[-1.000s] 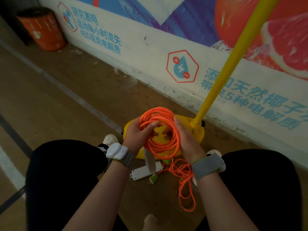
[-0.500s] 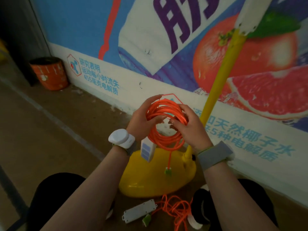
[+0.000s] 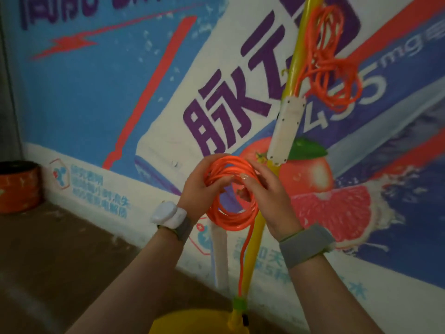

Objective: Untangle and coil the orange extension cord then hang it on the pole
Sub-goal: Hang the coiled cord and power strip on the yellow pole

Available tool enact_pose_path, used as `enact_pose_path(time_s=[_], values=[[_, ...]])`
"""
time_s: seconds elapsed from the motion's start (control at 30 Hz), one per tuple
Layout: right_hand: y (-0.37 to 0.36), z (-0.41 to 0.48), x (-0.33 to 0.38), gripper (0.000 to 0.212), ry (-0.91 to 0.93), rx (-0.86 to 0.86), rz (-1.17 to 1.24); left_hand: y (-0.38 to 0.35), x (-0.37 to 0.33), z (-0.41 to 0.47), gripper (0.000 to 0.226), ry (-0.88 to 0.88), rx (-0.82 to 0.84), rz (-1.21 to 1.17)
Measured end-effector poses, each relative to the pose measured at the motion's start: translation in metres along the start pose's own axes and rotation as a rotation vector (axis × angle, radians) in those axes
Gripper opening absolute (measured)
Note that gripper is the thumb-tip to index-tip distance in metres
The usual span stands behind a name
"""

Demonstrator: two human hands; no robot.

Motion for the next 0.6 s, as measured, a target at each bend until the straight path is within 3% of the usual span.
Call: enact_pose_path(time_s=[0.6], values=[[0.016, 0.195, -0.002, 0.024, 0.112, -0.275, -0.053, -0.034, 0.057, 0.213, 0.036, -0.032, 0.054, -0.360]])
Point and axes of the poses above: each hand's wrist, its own z-axis towards the middle knuckle, its own y-axis out of the back of the hand, x = y × z, the point moved 4 cm from there along z, towards the middle knuckle, and after that the axes turned 6 degrees about z, right-handed, at the moved point
